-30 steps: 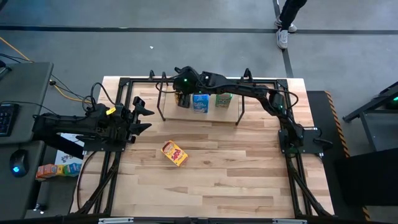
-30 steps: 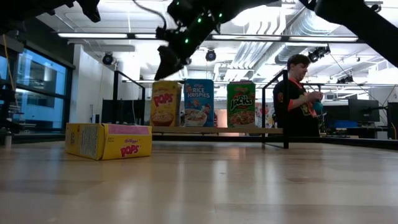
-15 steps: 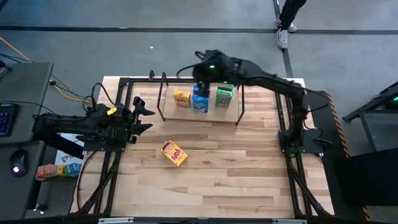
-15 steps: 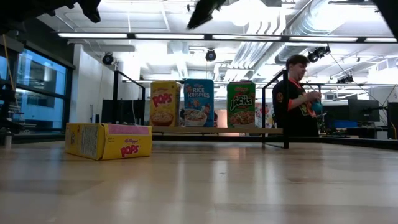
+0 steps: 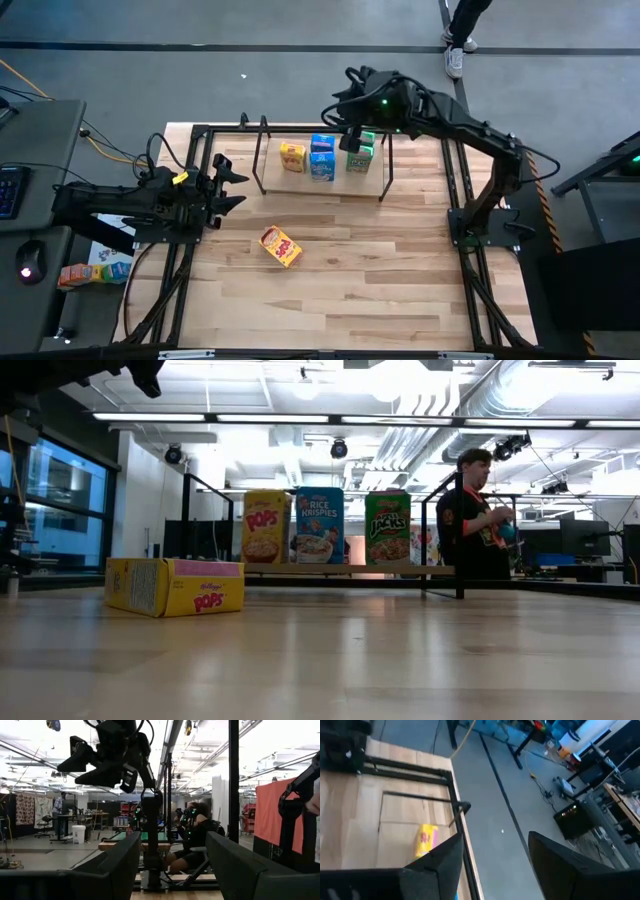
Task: Stack cereal on shelf
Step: Prepare the yellow cereal box on the table
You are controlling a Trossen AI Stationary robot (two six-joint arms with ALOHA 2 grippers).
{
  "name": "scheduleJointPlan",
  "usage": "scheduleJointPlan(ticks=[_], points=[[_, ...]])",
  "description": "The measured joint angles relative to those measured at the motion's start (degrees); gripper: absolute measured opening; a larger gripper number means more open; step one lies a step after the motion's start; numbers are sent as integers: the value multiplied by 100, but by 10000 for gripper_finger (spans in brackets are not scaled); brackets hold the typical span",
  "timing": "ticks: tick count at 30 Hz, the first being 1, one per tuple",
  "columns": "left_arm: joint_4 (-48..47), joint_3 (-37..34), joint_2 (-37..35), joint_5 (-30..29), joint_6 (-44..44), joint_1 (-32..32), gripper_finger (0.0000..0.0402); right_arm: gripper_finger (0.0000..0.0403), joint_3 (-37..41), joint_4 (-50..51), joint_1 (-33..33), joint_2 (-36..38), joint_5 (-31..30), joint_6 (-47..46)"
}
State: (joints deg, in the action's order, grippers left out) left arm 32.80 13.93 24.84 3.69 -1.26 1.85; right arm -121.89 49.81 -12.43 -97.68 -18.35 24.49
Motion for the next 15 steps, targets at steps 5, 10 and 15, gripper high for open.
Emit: scheduleJointPlan(ticks=[5, 10, 15], points=[[-17, 0, -2, 1, 47, 0, 218, 206, -2, -142, 4, -72, 117, -678], [-62, 0, 0, 1, 44, -1, 218, 206, 2, 885, -3, 120, -378, -969], [-141, 0, 0, -1, 44, 0, 218, 206, 90, 2458, -4, 456, -255, -1912]])
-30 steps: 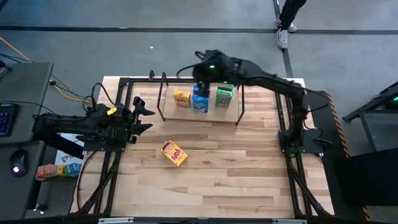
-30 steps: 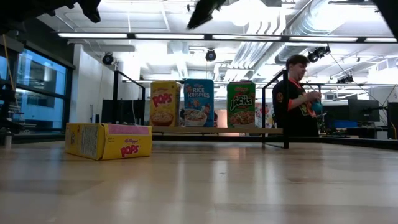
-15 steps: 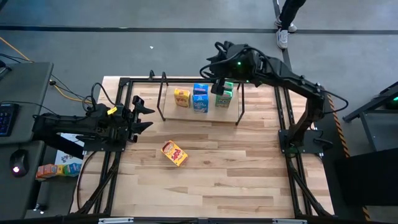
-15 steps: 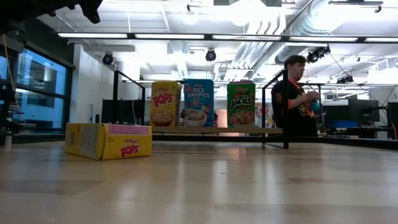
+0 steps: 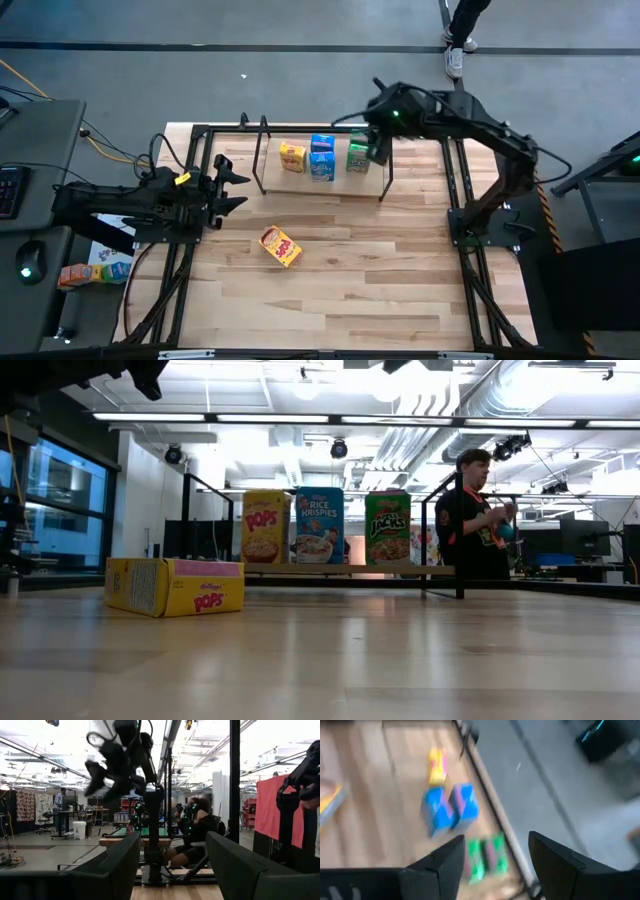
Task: Stack cereal on shelf
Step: Prepare the yellow cereal box on the table
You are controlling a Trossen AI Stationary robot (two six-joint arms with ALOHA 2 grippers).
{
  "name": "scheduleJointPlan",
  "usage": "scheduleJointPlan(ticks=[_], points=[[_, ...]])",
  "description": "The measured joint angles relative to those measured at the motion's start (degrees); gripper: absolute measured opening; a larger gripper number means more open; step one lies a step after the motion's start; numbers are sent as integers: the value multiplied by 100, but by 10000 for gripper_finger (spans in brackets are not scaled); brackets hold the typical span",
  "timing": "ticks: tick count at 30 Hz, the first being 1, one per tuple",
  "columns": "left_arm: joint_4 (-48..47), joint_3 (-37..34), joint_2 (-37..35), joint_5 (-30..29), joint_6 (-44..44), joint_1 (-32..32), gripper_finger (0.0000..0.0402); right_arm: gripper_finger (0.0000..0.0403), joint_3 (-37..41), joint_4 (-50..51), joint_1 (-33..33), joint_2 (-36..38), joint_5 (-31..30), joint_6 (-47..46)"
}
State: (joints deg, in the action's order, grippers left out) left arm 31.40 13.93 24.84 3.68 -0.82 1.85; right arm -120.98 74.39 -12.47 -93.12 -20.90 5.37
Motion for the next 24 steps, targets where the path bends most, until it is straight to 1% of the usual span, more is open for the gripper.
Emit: scheduleJointPlan(ticks=[2, 5, 7, 9, 12, 16, 20, 24], points=[[-11, 0, -1, 0, 0, 0, 218, 206, 320, 318, 64, 211, 39, -343], [-15, 0, -1, 1, -2, -1, 218, 206, 1223, 154, 290, 750, -9, -714], [-15, 0, -1, 0, -2, -2, 218, 206, 2090, -326, 529, 1214, 1, -881], [-13, 0, -1, 0, -8, -1, 218, 206, 3071, -1156, 820, 1721, 8, -1022], [-11, 0, -1, 0, -42, 0, 218, 206, 4564, -2712, 1342, 2458, 9, -1137], [-9, 0, -2, 0, -42, 0, 218, 206, 6378, -5344, 2034, 3074, 38, -1033], [-11, 0, 0, 0, -46, -1, 218, 206, 7827, -8192, 2511, 3159, 36, -614], [-17, 0, 0, -2, -46, -2, 218, 206, 8835, -10896, 2732, 2859, 125, 36]])
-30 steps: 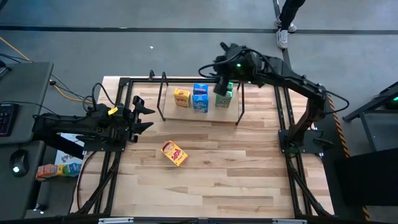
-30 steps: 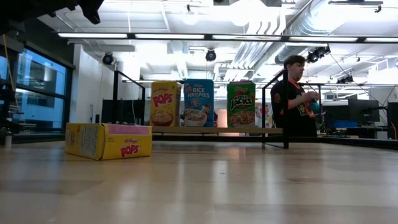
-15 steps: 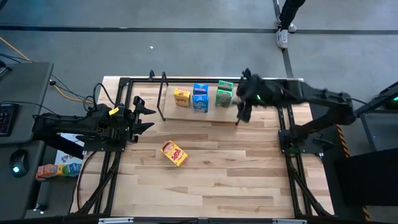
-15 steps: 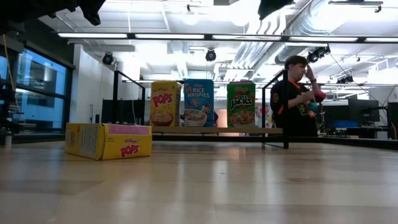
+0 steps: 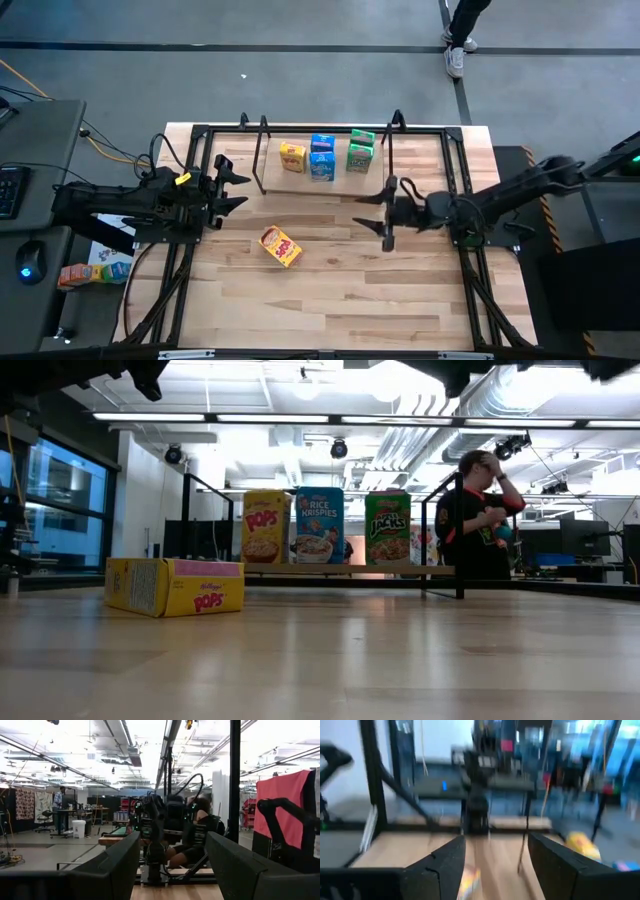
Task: Stack cereal on shelf
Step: Prepare the yellow cereal box on the table
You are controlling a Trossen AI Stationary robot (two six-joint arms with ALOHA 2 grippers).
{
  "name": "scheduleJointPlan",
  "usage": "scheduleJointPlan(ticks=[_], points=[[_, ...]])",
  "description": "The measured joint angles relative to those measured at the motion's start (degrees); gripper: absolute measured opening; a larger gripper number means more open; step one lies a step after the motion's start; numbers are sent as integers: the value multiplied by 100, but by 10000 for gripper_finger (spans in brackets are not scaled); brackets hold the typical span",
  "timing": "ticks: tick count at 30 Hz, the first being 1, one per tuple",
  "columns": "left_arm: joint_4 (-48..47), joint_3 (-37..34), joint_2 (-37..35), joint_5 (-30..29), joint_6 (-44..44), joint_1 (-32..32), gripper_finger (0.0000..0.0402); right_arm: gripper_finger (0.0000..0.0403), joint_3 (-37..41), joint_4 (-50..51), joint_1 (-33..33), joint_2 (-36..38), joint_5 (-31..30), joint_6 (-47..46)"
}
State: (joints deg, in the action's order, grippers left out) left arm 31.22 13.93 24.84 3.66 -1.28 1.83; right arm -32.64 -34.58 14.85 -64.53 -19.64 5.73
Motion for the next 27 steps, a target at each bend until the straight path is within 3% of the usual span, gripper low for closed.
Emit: scheduleJointPlan(ticks=[3, 6, 19, 24, 27], points=[[0, 0, 0, -2, 95, 0, 218, 206, 395, -1562, 15, -284, 58, 391], [0, 0, 0, -4, 183, 1, 218, 206, 469, -2159, 15, -450, -67, 690], [39, 0, 188, 2, -149, -13, 218, 206, 113, -2195, 15, -485, -220, 980], [-92, 243, 746, -42, -161, -157, 218, 206, 113, -2180, 15, -485, -216, 980], [-638, 608, 1211, -354, -166, -374, 218, 206, 113, -2180, 15, -485, -216, 980]])
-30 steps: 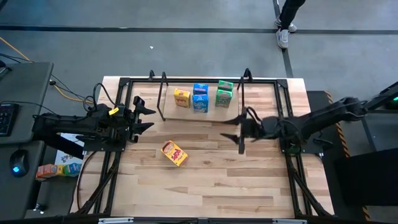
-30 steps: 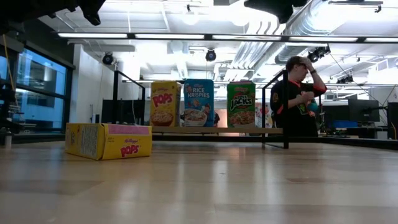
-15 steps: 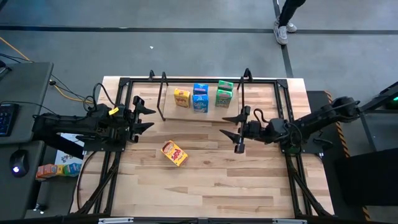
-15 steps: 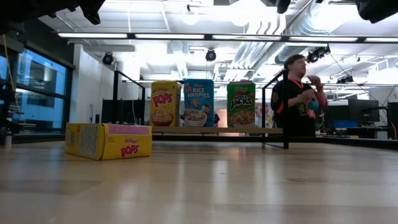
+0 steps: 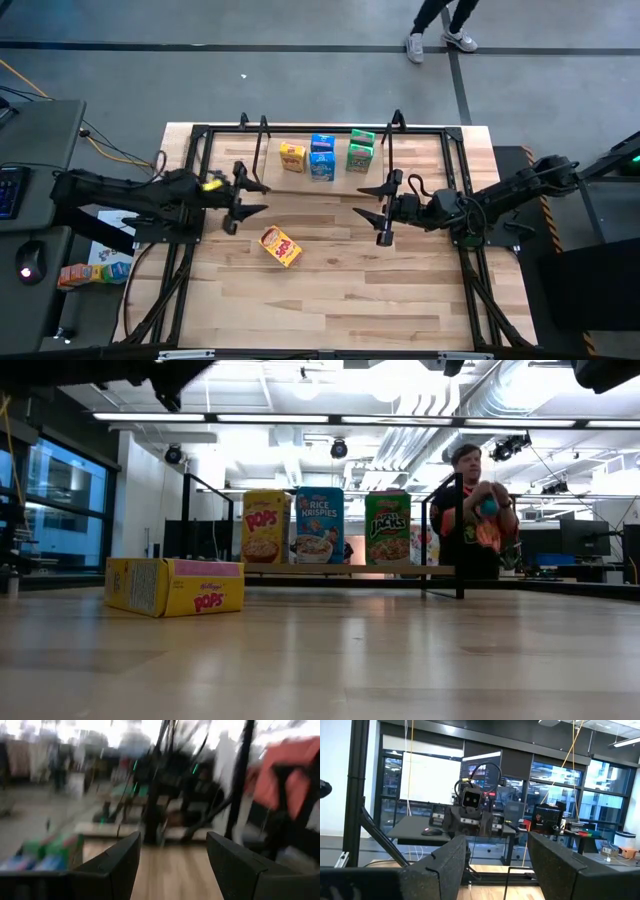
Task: Stack cereal on shelf
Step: Prepare the yellow cereal box on the table
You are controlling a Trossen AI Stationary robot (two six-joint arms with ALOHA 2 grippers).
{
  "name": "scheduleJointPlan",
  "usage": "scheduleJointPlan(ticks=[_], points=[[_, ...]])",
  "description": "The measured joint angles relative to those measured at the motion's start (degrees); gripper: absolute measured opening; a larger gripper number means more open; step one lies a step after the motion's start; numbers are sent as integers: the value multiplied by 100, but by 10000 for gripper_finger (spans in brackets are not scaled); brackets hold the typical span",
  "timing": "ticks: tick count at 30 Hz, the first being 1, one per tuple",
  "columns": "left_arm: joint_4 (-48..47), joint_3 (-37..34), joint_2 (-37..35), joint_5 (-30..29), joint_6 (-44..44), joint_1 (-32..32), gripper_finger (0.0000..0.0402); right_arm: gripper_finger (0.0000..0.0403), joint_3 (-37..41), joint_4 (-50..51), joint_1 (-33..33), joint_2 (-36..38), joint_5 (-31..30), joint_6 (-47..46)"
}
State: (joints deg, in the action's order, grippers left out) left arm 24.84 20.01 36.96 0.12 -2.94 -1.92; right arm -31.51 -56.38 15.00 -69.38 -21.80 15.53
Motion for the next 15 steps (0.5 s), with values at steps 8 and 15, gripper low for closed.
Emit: scheduleJointPlan(ticks=[8, 15], points=[[-3085, 1113, 961, -856, -301, -760, 218, 206, -4, 308, 0, -2, 22, -6], [-4081, 1077, 1502, -2051, -915, -1450, 210, 206, -4, 709, 0, -2, 120, -653]])
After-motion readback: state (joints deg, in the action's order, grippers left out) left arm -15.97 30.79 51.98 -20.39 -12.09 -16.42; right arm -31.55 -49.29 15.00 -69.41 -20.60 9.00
